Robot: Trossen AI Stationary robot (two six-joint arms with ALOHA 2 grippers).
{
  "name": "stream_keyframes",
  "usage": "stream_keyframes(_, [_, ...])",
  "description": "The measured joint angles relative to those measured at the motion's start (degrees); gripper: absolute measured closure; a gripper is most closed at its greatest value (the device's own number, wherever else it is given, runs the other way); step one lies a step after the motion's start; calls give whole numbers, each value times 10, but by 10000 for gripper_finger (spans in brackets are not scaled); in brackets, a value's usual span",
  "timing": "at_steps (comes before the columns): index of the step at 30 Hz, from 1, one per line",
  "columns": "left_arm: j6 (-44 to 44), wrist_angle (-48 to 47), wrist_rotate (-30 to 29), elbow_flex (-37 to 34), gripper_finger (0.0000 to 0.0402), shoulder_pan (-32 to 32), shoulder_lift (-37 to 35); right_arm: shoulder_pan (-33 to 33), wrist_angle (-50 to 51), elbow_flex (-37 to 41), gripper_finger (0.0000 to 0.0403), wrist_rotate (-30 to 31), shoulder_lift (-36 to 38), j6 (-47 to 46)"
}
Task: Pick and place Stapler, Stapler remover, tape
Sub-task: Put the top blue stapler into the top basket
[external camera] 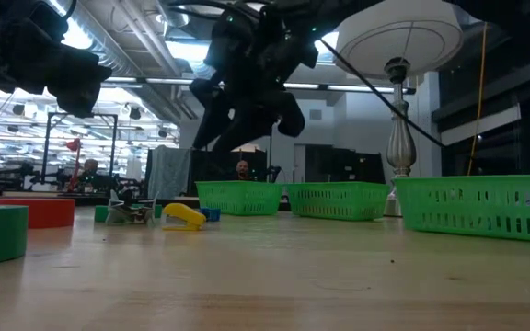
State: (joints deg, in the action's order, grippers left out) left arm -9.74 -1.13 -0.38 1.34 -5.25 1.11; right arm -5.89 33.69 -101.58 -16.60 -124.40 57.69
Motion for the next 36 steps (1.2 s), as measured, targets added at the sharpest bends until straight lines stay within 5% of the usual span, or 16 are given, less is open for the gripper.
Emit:
stream_keyframes(23, [0, 0, 0, 0, 295, 0, 0, -2, -39, 0, 214, 0, -82, 8])
stream_keyframes(36, [0, 0, 0, 0, 295, 0, 0, -24, -24, -1, 214, -3, -101, -82])
